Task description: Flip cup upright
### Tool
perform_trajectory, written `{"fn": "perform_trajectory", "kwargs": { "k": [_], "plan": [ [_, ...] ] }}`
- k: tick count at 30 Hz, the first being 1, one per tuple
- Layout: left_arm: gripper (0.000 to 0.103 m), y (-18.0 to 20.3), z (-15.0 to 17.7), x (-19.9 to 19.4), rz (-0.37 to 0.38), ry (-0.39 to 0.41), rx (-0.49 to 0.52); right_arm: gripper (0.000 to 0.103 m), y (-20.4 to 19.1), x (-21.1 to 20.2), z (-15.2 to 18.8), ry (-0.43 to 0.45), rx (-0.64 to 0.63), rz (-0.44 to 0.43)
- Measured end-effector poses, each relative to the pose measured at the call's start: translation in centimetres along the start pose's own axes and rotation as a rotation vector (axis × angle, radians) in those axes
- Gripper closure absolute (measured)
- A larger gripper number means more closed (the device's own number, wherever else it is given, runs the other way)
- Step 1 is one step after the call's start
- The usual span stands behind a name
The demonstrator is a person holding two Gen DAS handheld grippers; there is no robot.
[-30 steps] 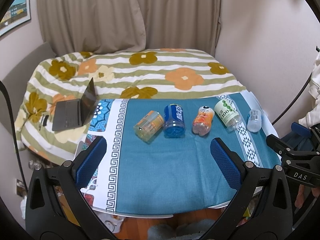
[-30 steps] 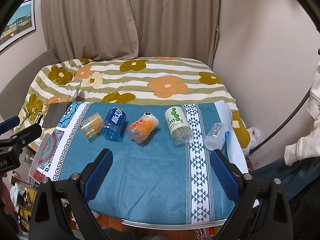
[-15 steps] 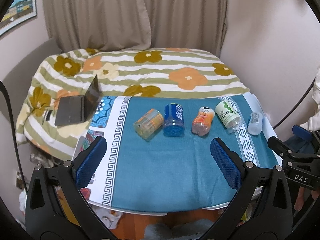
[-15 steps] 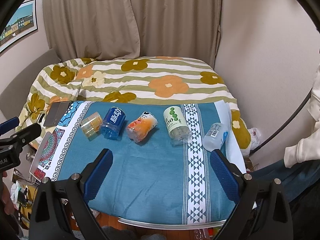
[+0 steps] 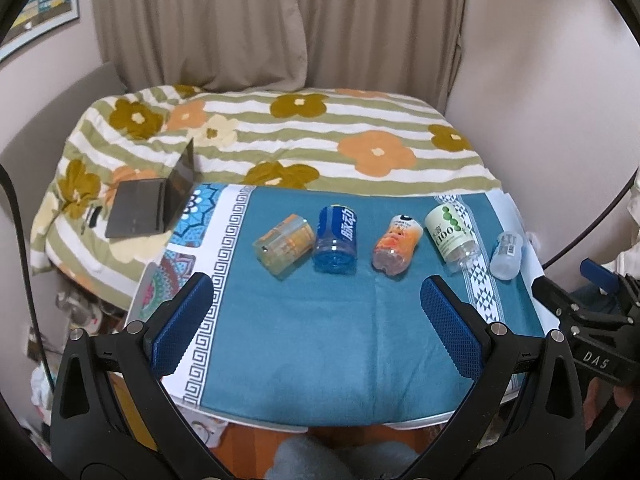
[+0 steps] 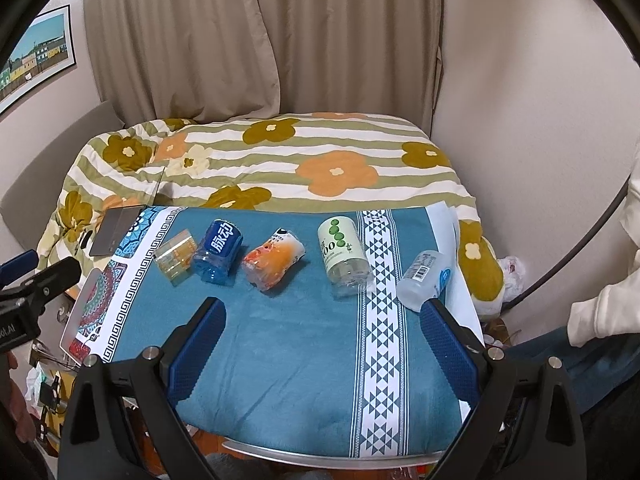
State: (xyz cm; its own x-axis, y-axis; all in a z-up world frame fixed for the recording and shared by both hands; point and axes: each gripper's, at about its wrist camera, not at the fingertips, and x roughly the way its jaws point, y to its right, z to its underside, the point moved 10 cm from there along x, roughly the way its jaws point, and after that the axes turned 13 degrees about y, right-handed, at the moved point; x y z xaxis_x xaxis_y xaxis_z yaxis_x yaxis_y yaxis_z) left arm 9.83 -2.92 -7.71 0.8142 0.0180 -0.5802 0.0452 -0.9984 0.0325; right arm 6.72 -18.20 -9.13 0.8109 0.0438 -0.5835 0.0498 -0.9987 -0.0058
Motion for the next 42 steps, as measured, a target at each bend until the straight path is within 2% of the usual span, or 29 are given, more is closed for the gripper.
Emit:
{"fn": "perform_trajectory", "kwargs": {
  "k": [7,13,20,26,35,41,42],
  "plan": [
    [0.0,1.2,-1.0,5.5,0.041,-0.065,0.029,0.006,0.6,2.3,0.8,-0.051,-0.003,0.007],
    [0.0,2.7,-1.3,11.8,0.093,-0.149,0.086,0.006,1.4,5.2,1.0,-0.091,0.017,0.055],
    [0.0,3.9,-0.1,18.8,0.127,-0.286,0.147,0.006,2.1,9.1,2.0,-0.167,0.059,0.104],
    [0.0,4.1,1.6,23.7,0.121,-0.396,0.208,0.006,2.3,11.8,2.8,-0.229,0.102,0.139],
    [0.008,4.7,4.5,27.3,0.137,-0.507,0.269,0.006,2.7,14.2,3.6,-0.297,0.152,0.18],
    [0.01,4.8,5.6,28.3,0.137,-0.531,0.298,0.006,2.8,15.1,4.3,-0.324,0.174,0.189],
    [0.015,4.8,5.7,28.4,0.138,-0.535,0.302,0.006,2.8,15.1,4.3,-0.328,0.174,0.189]
  ]
}}
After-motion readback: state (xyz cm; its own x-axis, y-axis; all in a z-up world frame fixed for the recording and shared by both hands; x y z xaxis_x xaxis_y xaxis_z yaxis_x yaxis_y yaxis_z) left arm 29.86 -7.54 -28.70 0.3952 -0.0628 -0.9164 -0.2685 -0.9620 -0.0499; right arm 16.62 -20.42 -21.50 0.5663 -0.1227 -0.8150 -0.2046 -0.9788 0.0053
